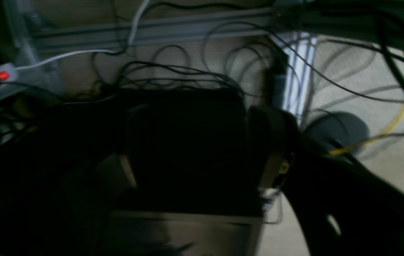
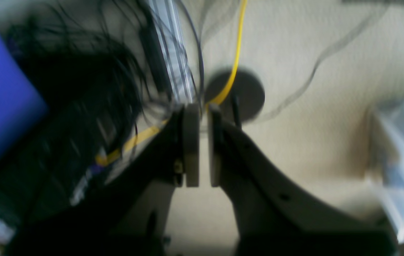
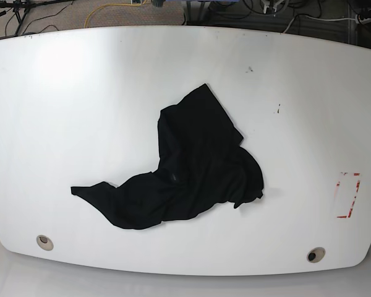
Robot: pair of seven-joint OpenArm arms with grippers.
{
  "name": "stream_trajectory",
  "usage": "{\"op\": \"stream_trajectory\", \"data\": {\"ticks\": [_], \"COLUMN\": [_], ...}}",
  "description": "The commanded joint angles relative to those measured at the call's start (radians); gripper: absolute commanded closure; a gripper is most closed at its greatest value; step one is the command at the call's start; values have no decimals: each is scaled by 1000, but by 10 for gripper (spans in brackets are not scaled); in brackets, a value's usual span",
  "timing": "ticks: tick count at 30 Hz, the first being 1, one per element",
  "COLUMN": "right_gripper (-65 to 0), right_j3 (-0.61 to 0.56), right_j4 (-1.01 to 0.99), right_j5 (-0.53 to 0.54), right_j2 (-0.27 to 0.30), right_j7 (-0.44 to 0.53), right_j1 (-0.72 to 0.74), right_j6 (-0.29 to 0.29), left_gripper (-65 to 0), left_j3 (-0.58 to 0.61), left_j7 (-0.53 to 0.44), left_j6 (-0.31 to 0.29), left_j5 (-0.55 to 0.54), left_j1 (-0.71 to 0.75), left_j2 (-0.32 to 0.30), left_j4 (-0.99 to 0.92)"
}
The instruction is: Fold the T-shirt properly
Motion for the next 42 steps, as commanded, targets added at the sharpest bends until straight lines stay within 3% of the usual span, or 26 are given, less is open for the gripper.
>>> {"op": "stream_trajectory", "data": {"ticks": [1, 23, 42], "right_gripper": [-35, -37, -37], "right_j3": [1, 10, 9], "right_j4": [-12, -25, -28], "right_j5": [-2, -1, -2], "right_j2": [10, 5, 6], "right_j7": [-3, 1, 5], "right_j1": [-2, 21, 16], "right_j6": [2, 4, 4], "left_gripper": [-382, -383, -381], "left_j3": [2, -12, -14], "left_j7": [4, -16, -51], "left_j6": [6, 10, 16], "left_j5": [2, 46, 75], "left_j1": [2, -91, -107], "left_j2": [-3, 9, 10], "left_j4": [-34, -194, -202]}}
